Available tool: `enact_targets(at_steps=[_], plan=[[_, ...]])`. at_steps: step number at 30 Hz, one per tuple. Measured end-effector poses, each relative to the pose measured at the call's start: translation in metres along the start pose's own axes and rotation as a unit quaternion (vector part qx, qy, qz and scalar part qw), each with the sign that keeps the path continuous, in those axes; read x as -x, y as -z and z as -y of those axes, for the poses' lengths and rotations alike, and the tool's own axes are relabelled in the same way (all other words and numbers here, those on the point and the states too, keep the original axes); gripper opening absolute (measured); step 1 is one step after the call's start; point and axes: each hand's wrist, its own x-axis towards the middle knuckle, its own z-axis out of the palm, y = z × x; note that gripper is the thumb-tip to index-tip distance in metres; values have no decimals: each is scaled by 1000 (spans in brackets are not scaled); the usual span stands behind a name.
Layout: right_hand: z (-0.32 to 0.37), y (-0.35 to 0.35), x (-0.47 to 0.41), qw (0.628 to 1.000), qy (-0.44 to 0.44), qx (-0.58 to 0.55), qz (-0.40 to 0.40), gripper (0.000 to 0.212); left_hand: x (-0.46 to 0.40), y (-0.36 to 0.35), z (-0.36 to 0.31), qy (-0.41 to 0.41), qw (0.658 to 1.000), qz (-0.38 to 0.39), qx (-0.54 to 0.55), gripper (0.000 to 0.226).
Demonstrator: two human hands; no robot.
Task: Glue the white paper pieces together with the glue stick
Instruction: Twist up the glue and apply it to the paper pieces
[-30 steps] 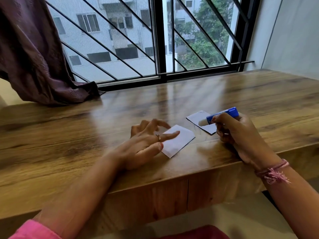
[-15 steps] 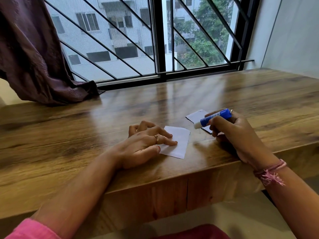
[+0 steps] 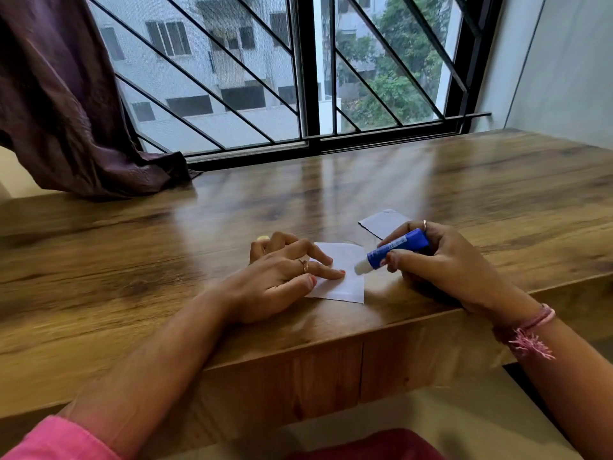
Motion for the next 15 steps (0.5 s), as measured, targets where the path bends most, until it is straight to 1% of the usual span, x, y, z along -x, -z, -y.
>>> enact_targets(at_steps=[3,6,13,15], plan=[[1,-1,1,998,14,52,14,16,-1,-1,2,1,1000,-2,1,47],[1,-1,1,997,14,75,11,17,-2,-2,4,-1,1000,-3,-1,46],[1,-2,1,992,18,122,22,5,-1,-4,3,3,1000,-13,2,40],[4,-2,3,990,27,133,43,10,-1,-3,3,7,1000,-9,5,40]])
